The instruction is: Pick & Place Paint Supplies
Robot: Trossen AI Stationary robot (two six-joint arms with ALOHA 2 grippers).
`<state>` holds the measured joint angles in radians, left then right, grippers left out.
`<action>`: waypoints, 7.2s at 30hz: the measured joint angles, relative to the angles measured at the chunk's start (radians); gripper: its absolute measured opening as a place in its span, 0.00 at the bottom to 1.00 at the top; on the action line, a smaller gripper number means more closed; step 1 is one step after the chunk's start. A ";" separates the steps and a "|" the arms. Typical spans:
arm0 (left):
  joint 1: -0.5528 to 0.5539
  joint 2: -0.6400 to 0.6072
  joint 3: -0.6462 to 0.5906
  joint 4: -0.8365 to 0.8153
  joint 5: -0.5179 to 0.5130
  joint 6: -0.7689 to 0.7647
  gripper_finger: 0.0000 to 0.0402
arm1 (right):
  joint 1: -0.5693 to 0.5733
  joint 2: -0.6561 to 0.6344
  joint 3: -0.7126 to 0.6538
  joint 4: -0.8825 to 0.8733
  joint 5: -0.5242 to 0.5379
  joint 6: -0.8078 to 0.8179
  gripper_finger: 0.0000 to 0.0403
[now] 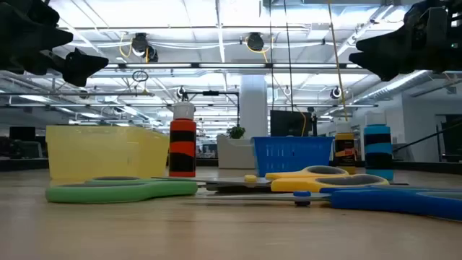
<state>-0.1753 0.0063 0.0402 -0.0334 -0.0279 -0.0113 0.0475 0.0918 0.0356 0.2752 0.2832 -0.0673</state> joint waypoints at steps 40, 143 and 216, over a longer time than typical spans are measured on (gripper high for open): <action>0.000 0.000 0.000 0.000 0.000 0.000 0.94 | 0.000 0.000 0.000 0.000 0.000 0.000 0.61; 0.000 0.000 0.000 0.038 -0.046 0.178 0.94 | 0.000 0.000 0.000 0.000 0.000 0.000 0.61; -0.208 1.805 1.192 0.133 -0.235 0.060 0.94 | 0.000 0.000 0.000 0.000 0.003 0.000 0.61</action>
<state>-0.3836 1.8111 1.2323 0.0992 -0.2625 0.0487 0.0478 0.0921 0.0353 0.2756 0.2859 -0.0673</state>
